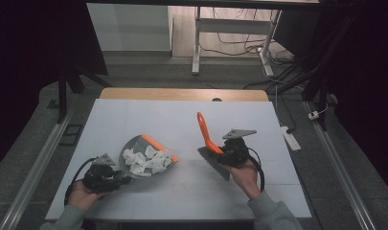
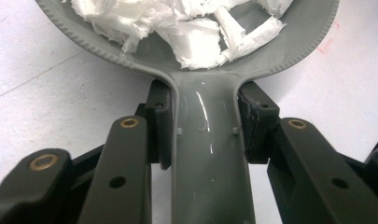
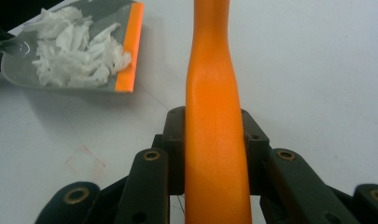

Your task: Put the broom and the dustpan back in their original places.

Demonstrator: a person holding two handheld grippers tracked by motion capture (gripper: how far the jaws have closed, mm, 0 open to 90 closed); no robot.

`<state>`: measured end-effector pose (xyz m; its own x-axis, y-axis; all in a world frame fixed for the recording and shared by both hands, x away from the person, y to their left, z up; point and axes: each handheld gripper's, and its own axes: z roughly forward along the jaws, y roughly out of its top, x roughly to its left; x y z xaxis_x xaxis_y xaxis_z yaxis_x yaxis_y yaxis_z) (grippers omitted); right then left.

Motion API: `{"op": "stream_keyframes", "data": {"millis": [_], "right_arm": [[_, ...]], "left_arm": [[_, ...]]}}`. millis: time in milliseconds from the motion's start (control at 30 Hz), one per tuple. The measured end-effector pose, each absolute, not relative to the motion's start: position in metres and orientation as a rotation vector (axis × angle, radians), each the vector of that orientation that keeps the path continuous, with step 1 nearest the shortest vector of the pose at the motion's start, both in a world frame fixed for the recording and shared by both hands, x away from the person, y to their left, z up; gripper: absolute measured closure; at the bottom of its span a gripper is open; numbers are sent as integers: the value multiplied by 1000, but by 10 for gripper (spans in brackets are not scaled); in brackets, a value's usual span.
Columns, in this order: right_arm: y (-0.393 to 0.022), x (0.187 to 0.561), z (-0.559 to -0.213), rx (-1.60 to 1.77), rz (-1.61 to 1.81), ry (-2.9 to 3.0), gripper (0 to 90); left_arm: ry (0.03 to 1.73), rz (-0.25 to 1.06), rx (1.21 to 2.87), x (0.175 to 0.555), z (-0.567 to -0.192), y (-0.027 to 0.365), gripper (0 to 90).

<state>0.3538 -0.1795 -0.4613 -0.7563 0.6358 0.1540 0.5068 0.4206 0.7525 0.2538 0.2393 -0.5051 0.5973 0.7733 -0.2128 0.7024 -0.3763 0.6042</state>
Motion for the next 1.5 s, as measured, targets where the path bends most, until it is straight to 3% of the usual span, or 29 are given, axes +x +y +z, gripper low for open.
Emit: {"op": "stream_keyframes", "data": {"millis": [1500], "right_arm": [[-217, 346, -465, 1002, 1250, 2563, 703]], "left_arm": [[1522, 305, 1963, 265, -514, 232, 615]]}}
